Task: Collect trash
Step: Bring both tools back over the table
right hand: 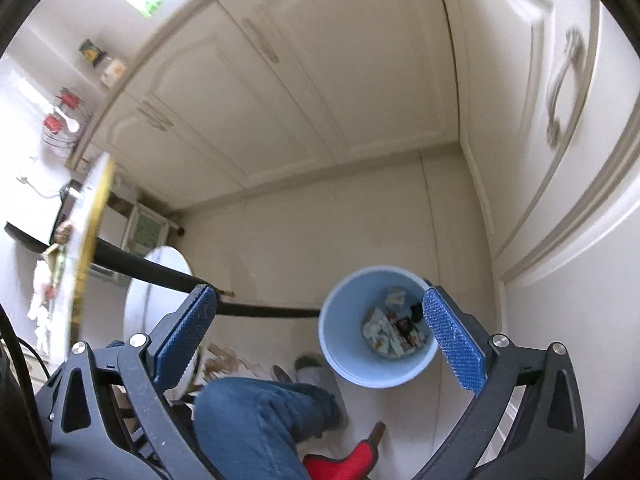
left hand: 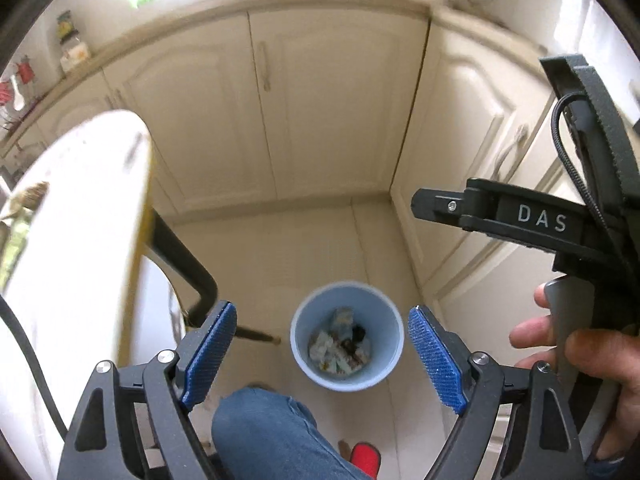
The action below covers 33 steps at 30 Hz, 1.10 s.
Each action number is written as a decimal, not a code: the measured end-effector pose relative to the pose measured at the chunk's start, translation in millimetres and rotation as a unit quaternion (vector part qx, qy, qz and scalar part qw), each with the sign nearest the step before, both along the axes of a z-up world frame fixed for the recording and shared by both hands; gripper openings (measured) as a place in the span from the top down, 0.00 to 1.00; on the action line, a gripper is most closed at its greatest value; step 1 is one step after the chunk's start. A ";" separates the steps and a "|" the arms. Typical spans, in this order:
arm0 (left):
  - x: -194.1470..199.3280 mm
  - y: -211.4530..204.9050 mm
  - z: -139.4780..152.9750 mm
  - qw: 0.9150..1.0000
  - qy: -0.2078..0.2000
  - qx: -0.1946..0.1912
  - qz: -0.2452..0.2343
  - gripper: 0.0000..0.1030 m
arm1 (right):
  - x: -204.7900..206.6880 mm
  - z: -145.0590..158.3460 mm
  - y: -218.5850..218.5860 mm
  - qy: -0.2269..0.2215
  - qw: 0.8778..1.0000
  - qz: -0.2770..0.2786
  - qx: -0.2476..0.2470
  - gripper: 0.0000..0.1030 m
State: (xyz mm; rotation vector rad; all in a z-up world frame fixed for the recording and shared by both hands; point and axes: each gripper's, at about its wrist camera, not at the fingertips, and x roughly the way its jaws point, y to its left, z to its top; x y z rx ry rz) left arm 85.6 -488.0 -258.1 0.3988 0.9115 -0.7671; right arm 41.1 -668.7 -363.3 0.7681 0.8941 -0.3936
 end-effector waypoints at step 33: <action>-69.0 352.7 131.1 0.898 -0.161 -0.132 0.386 0.01 | 144.0 217.3 323.0 -0.181 0.924 0.273 -0.197 0.00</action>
